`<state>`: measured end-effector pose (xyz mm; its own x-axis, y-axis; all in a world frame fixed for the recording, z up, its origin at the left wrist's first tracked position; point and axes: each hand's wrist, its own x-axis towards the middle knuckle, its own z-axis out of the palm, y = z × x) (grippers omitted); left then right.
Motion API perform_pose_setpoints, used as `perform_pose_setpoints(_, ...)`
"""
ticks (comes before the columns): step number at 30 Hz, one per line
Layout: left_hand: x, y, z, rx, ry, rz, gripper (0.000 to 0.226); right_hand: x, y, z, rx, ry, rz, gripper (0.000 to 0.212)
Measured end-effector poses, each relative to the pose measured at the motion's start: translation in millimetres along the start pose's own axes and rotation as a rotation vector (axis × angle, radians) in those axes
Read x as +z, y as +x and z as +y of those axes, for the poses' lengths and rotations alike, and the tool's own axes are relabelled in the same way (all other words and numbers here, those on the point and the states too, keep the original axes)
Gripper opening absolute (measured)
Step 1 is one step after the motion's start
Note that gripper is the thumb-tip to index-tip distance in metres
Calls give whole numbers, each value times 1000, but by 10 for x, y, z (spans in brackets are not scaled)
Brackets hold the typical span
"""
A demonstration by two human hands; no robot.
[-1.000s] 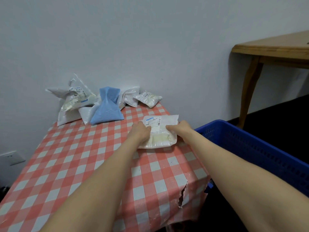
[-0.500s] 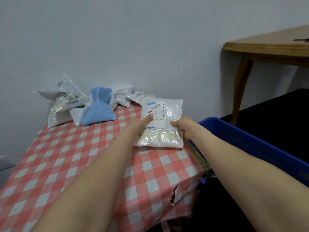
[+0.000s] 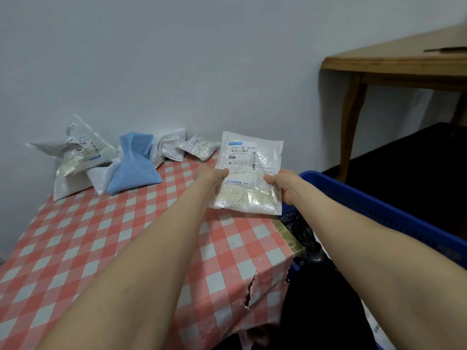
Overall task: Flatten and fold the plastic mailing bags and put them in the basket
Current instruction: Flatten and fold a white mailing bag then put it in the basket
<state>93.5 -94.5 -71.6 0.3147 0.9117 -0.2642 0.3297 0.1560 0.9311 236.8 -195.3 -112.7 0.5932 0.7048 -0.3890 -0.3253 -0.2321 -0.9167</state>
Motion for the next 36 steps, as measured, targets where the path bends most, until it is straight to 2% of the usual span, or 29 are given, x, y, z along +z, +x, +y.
perform_pose_setpoints(2,118,2,41,45,57,3,16,-142,6,-3,9,37,39,13)
perform_pose_setpoints(6,415,25,89,149,132,-3,21,-406,43,27,34,119,122,19)
perform_pose_setpoints(11,945,93,125,194,213,-41,23,-852,130,103,18,148,321,27)
perform_pose_setpoints(14,1311,54,108,202,268,-55,26,-1137,175,225,15,115,423,17)
perform_pose_setpoints(21,2065,-36,-140,179,390,-161,38,-1759,285,622,95,-67,591,22)
perform_pose_setpoints(25,2379,-88,-348,163,502,-191,29,-2001,348,933,164,-105,649,20)
perform_pose_setpoints(28,2626,-160,-562,98,625,-274,37,-2130,352,1221,244,-68,675,17)
perform_pose_setpoints(32,2945,-260,-886,18,692,-385,34,-2301,459,1646,350,10,732,13)
perform_pose_setpoints(36,3123,-278,-1192,-44,720,-450,39,-2432,487,1961,455,-68,716,28)
